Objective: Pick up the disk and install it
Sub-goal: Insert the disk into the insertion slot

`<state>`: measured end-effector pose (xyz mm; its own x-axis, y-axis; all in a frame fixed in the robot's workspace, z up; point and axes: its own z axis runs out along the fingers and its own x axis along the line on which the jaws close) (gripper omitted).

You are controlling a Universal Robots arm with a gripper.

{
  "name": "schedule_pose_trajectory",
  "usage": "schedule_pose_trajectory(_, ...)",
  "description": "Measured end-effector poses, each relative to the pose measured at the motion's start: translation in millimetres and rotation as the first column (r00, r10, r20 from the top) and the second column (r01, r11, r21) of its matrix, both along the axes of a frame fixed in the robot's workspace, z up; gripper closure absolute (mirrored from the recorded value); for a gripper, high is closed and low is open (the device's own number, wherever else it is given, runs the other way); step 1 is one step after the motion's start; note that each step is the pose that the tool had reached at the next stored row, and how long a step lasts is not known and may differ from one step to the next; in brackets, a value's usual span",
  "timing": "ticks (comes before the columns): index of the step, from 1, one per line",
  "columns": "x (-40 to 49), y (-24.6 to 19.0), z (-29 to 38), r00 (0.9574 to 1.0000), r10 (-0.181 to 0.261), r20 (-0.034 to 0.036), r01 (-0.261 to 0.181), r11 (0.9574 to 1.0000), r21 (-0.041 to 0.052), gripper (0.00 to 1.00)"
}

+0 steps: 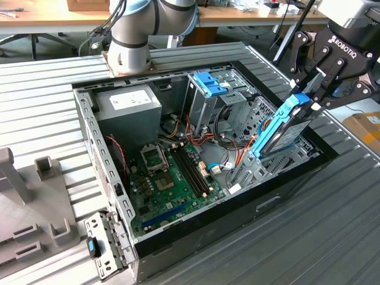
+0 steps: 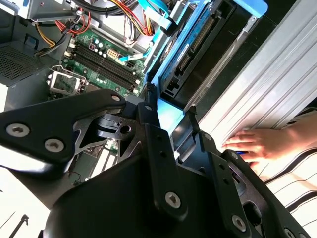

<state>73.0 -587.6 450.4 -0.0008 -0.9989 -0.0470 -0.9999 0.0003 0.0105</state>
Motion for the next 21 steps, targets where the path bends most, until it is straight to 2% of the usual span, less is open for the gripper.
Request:
schedule_pose_trajectory(1, 0.0, 0.0, -1.5, 1.0000, 0.000, 0.0000, 0.000, 1.0000, -0.0002, 0.64)
schedule_pose_trajectory(4, 0.0, 0.0, -12.3, 1.0000, 0.000, 0.0000, 0.000, 1.0000, -0.0001, 0.64)
schedule_pose_trajectory(12, -0.6, 0.0, -27.3, 1.0000, 0.001, 0.0015, -0.001, 1.0000, 0.0007, 0.64)
schedule_pose_trajectory(14, -0.7, 0.0, -29.1, 1.0000, 0.001, 0.0018, -0.001, 1.0000, 0.0011, 0.64)
schedule_pose_trajectory(20, -0.9, -0.2, -45.1, 1.0000, 0.003, 0.0029, -0.003, 1.0000, 0.0011, 0.64)
schedule_pose_trajectory(21, -1.0, -0.3, -45.7, 1.0000, 0.003, 0.0029, -0.003, 1.0000, 0.0011, 0.64)
